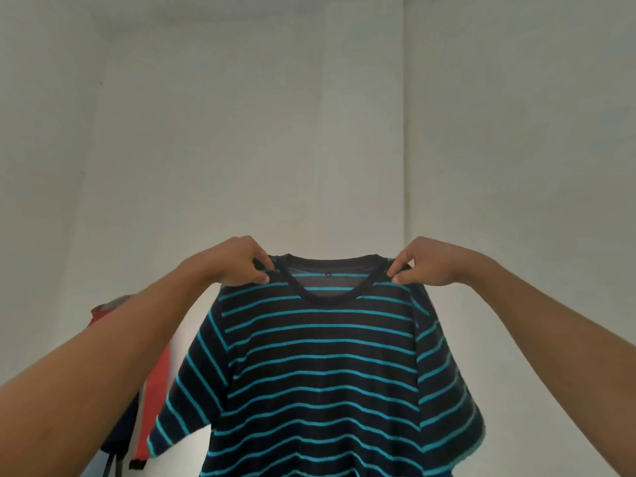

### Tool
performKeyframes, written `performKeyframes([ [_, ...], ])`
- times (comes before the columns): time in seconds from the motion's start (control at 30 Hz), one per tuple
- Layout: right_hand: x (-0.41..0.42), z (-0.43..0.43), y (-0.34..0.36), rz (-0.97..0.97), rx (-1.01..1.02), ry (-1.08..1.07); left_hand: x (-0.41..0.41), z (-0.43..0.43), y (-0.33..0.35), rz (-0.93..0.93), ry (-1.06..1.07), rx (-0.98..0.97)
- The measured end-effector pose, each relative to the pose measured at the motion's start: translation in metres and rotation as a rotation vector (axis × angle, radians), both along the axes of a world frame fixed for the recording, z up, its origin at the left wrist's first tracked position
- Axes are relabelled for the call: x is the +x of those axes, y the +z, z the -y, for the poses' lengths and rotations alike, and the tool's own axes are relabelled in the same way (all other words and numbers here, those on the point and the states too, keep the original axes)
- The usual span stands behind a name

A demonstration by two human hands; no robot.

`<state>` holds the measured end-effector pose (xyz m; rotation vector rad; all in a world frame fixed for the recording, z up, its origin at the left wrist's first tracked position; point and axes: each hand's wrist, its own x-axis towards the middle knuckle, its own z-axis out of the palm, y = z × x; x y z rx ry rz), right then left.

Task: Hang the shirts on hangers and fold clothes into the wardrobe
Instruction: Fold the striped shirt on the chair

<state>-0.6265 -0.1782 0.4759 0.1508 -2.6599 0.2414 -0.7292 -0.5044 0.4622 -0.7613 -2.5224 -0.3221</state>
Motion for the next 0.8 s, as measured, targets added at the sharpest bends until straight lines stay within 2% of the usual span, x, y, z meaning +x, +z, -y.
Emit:
performKeyframes([
  [0.07, -0.010, 0.005, -0.002, 0.041, -0.005, -0.066, -0.003, -0.012, 0.000, 0.047, 0.059, -0.052],
  [0.13, -0.016, 0.011, -0.005, 0.080, -0.117, -0.130, -0.004, -0.024, -0.003, 0.117, 0.098, -0.016],
  [0.2, -0.018, 0.019, -0.008, 0.121, -0.378, -0.137, -0.005, -0.036, -0.009, 0.218, 0.108, 0.109],
  [0.27, -0.018, 0.023, -0.014, 0.185, -0.664, -0.091, -0.009, -0.044, -0.018, 0.342, 0.040, 0.329],
  [0.3, -0.017, 0.023, -0.017, 0.208, -0.773, -0.060, -0.012, -0.046, -0.021, 0.378, -0.002, 0.414],
  [0.37, -0.018, 0.020, -0.021, 0.210, -0.883, -0.011, -0.015, -0.049, -0.023, 0.426, -0.046, 0.464],
  [0.53, -0.022, 0.003, -0.032, 0.168, -0.767, -0.111, -0.011, -0.048, -0.029, 0.390, -0.095, 0.559],
  [0.67, -0.025, -0.004, -0.041, -0.089, -0.786, -0.037, -0.013, -0.048, -0.030, 0.279, -0.217, 0.723],
  [0.8, -0.029, -0.005, -0.045, -0.327, -0.876, 0.086, -0.012, -0.051, -0.030, 0.255, -0.374, 0.959],
])
